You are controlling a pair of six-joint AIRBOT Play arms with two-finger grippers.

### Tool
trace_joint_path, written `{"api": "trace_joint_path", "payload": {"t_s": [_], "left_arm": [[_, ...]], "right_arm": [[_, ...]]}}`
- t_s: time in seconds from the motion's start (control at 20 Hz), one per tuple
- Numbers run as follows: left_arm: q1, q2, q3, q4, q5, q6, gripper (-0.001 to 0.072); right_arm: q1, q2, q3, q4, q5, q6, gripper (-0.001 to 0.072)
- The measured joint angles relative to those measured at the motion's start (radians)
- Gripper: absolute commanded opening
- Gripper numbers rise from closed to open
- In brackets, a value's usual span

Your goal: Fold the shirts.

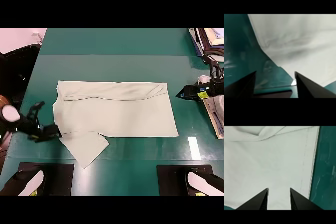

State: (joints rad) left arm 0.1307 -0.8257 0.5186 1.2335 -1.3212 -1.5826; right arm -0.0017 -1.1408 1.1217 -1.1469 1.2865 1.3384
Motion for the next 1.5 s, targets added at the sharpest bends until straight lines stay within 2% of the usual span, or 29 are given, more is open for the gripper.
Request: {"api": "trace_joint_path", "payload": {"t_s": [0.3,0.5,0.8,0.9,1.15,1.3,1.35,1.45,1.5], "left_arm": [[0.001,0.086,-0.179,-0.168,0.116,-0.028,0.0564],[0.0,0.094,-0.216,-0.216,0.195,-0.032,0.0027],[0.0,0.127,-0.165,-0.236,0.182,-0.013,0.0027],[0.0,0.153,-0.126,-0.23,0.151,-0.005,0.0028],[0.0,0.18,-0.072,-0.225,0.111,0.008,0.0028],[0.0,0.184,-0.063,-0.224,0.103,0.01,0.0028],[0.0,0.185,-0.061,-0.223,0.101,0.01,0.0028],[0.0,0.186,-0.06,-0.222,0.097,0.011,0.0027],[0.0,0.186,-0.059,-0.216,0.09,0.011,0.0027]], "right_arm": [[0.014,0.017,-0.016,0.004,-0.008,-0.006,0.0327],[0.016,0.019,-0.019,0.014,0.005,-0.008,0.0326],[-0.083,0.02,-0.093,0.019,0.095,-0.023,0.0331],[-0.169,0.02,-0.178,0.018,0.108,-0.025,0.0472],[-0.33,-0.007,-0.391,0.024,0.092,-0.041,0.0467],[-0.327,-0.047,-0.453,0.028,0.067,-0.049,0.0428],[-0.312,-0.058,-0.462,0.039,0.067,-0.051,0.0379],[-0.277,-0.078,-0.466,0.039,0.061,-0.054,0.0207],[-0.256,-0.082,-0.465,0.033,0.053,-0.056,0.0098]]}}
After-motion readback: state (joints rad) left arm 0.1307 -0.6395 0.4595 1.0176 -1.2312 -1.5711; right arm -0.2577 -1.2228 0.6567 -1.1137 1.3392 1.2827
